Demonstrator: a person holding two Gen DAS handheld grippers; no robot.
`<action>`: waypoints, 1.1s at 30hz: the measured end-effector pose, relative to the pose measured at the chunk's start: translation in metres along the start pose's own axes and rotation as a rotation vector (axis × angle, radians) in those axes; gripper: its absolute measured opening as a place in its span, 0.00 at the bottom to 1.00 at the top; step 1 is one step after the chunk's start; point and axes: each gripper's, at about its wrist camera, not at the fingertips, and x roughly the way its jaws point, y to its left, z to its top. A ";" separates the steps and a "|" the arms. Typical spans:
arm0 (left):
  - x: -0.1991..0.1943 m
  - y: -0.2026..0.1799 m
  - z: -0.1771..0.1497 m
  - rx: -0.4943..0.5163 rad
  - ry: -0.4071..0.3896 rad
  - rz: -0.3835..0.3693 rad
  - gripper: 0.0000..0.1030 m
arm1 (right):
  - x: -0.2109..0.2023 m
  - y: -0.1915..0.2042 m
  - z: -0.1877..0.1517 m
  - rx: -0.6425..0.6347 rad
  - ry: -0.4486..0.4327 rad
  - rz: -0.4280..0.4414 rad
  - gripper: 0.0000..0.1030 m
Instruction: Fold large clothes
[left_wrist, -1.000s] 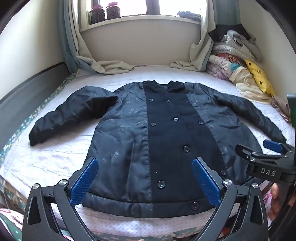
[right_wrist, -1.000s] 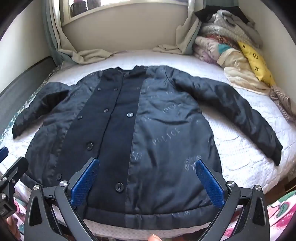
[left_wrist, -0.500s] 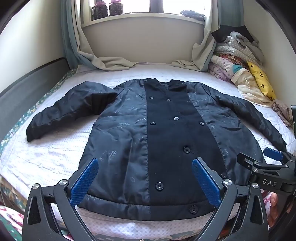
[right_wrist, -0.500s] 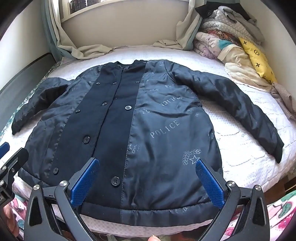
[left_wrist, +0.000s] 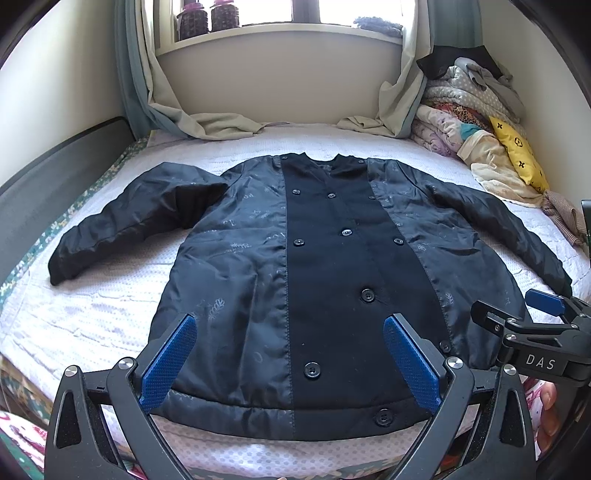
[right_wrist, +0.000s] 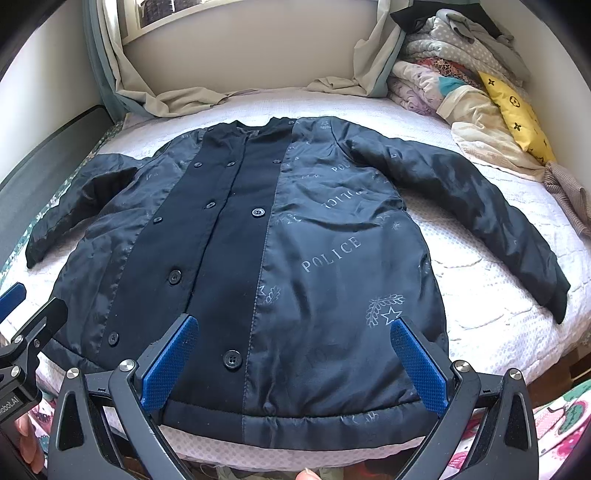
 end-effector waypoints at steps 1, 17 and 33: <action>0.000 0.000 0.000 0.001 0.000 0.000 0.99 | 0.000 0.000 0.000 0.000 0.000 0.000 1.00; -0.001 -0.003 0.000 0.003 -0.002 -0.003 0.99 | -0.002 0.000 0.000 -0.005 -0.004 0.000 1.00; -0.001 -0.003 0.000 0.005 0.000 -0.003 0.99 | -0.003 -0.001 -0.001 -0.007 -0.007 -0.001 1.00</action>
